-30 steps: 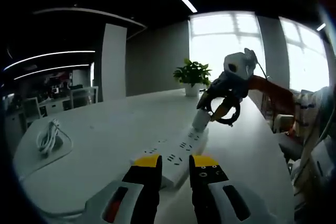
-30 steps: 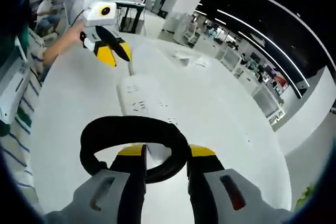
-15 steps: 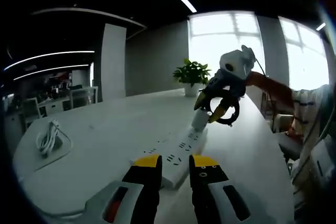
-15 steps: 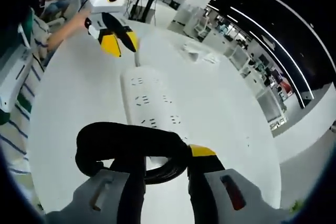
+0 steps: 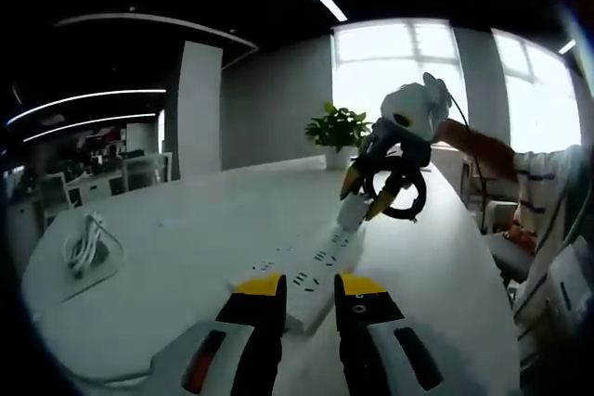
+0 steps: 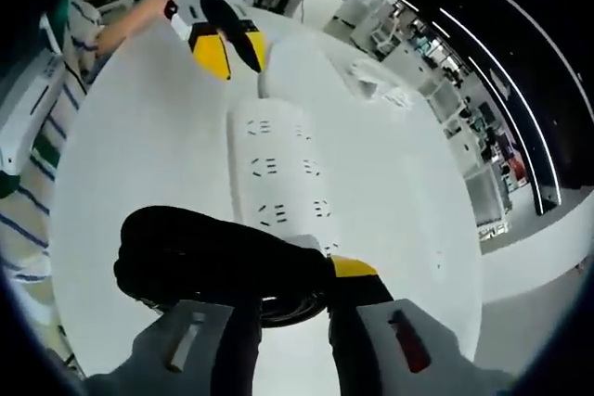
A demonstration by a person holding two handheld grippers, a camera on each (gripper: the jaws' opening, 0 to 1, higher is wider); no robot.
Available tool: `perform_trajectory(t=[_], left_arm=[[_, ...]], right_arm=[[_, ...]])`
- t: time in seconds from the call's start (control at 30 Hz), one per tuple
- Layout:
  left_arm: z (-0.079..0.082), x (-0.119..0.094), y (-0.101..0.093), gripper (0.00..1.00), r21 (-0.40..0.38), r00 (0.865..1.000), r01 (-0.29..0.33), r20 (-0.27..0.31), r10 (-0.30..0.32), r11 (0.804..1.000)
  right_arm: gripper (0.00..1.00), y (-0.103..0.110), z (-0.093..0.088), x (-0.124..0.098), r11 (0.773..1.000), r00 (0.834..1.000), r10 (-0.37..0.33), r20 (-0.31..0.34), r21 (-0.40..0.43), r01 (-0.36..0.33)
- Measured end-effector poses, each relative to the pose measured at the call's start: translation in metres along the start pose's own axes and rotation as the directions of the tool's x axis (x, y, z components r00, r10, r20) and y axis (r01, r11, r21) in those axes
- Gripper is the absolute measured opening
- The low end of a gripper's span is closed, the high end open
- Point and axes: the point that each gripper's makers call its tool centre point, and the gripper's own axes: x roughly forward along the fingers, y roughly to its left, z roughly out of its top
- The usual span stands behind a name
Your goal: Straighten the power strip on the desk, plug the charger into it
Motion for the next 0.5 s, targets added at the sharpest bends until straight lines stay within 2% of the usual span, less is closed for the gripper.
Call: perform_trajectory(t=[0.1, 0.23, 0.33, 0.4, 0.5], left_arm=[[0.0, 0.0003, -0.0004, 0.21, 0.001, 1.0, 0.001, -0.001, -0.001, 1.0], [0.0, 0.0005, -0.0011, 0.21, 0.002, 1.0, 0.004, -0.001, -0.004, 1.0], [-0.0006, 0.0011, -0.0009, 0.21, 0.002, 1.0, 0.004, -0.004, -0.004, 1.0], [-0.0012, 0.0016, -0.0008, 0.21, 0.003, 1.0, 0.005, -0.008, -0.005, 1.0], [-0.0012, 0.0017, -0.0009, 0.21, 0.004, 1.0, 0.006, -0.008, -0.006, 1.0]], right_arm=[[0.26, 0.0006, -0.0005, 0.0014, 1.0, 1.0, 0.006, -0.028, -0.026, -0.006], [0.25, -0.001, -0.0022, 0.0019, 1.0, 0.999, 0.023, -0.039, -0.011, -0.024], [0.25, -0.0023, -0.0047, 0.002, 0.998, 0.998, 0.055, -0.026, 0.024, -0.054], [0.24, -0.001, -0.0054, 0.0022, 0.996, 0.996, 0.085, -0.024, 0.0, -0.085], [0.24, -0.0011, -0.0058, 0.0034, 0.992, 0.991, 0.126, -0.053, 0.006, -0.125]])
